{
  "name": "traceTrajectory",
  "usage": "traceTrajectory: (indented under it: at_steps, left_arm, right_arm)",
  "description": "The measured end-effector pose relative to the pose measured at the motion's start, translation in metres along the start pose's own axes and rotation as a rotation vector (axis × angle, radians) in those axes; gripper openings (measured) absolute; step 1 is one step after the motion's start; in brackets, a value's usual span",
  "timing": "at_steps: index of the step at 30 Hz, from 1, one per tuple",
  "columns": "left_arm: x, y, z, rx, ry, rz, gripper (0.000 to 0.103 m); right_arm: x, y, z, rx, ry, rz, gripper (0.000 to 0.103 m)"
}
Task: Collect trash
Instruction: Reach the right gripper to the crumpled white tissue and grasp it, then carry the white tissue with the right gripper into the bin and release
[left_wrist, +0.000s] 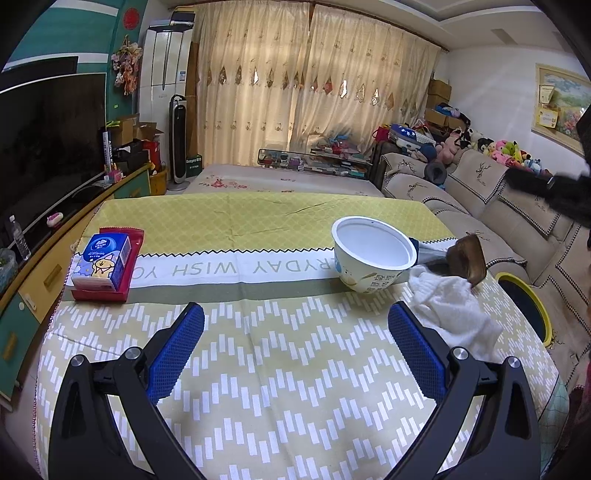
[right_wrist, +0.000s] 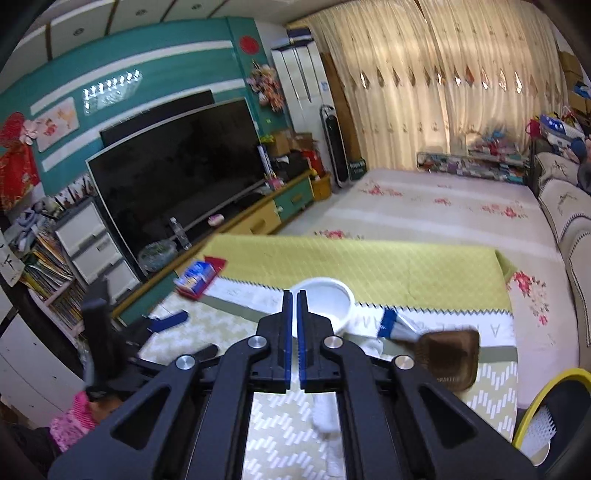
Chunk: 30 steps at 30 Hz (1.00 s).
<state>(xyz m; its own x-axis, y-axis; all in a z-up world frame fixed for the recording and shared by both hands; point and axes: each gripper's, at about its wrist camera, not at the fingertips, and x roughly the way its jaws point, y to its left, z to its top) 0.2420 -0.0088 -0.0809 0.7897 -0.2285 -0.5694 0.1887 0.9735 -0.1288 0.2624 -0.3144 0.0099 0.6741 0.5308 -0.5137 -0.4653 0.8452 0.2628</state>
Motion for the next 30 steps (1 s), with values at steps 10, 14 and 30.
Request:
traceTrajectory:
  at_steps: [10, 14, 30]
  left_arm:
    - [-0.002, -0.004, 0.0, 0.008, -0.006, -0.003, 0.098]
    - [-0.003, -0.007, -0.001, 0.012, -0.011, -0.004, 0.098]
    - [-0.001, -0.01, -0.003, 0.037, -0.009, 0.002, 0.098]
  right_arm:
    - [0.012, -0.011, -0.02, -0.011, 0.066, -0.156, 0.029]
    - [0.065, -0.042, -0.064, 0.031, 0.249, -0.244, 0.048]
    - [0.025, -0.035, -0.068, 0.082, 0.176, -0.151, 0.006]
